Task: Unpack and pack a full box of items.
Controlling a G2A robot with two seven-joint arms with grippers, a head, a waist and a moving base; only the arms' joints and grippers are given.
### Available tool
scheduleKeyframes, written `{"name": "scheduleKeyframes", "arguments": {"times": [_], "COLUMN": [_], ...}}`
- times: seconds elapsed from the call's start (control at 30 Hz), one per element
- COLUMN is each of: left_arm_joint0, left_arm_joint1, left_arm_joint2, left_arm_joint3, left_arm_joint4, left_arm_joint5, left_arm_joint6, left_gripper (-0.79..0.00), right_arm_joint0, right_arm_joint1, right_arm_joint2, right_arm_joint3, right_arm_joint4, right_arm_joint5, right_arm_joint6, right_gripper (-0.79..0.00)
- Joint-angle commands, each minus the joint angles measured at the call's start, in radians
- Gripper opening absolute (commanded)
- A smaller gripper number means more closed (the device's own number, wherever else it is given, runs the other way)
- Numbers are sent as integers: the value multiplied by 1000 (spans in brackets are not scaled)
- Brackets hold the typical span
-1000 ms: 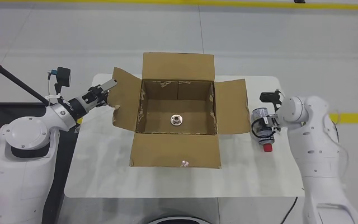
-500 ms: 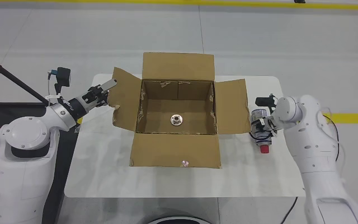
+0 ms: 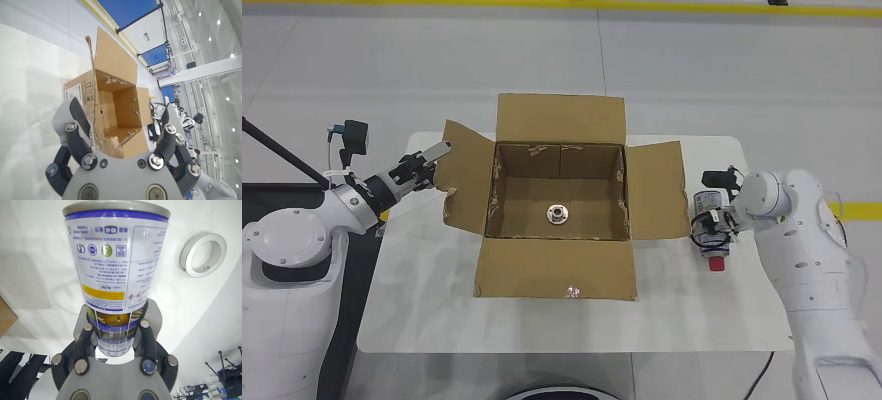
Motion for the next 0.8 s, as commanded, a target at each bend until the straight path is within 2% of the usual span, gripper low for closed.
{"name": "scheduleKeyframes", "arguments": {"times": [0.0, 0.27, 0.5, 0.63, 0.77], "left_arm_joint0": [0, 0, 0, 0, 0], "left_arm_joint1": [0, 0, 0, 0, 0], "left_arm_joint2": [0, 0, 0, 0, 0], "left_arm_joint3": [0, 0, 0, 0, 0], "left_arm_joint4": [0, 0, 0, 0, 0], "left_arm_joint5": [0, 0, 0, 0, 0], "left_arm_joint6": [0, 0, 0, 0, 0], "left_gripper": [0, 0, 0, 0, 0], "right_arm_joint0": [-14, -86, -69, -10, 80], "right_arm_joint1": [9, 60, 77, 68, 46], "right_arm_joint2": [21, 148, 172, 117, -23], "right_arm_joint3": [-56, -419, -714, -795, -786], "right_arm_joint4": [-7, -45, -56, -16, 7], "right_arm_joint5": [17, 81, 172, 198, 197], "right_arm_joint6": [0, 0, 0, -32, -102], "right_gripper": [-785, -785, -785, -785, -785]}}
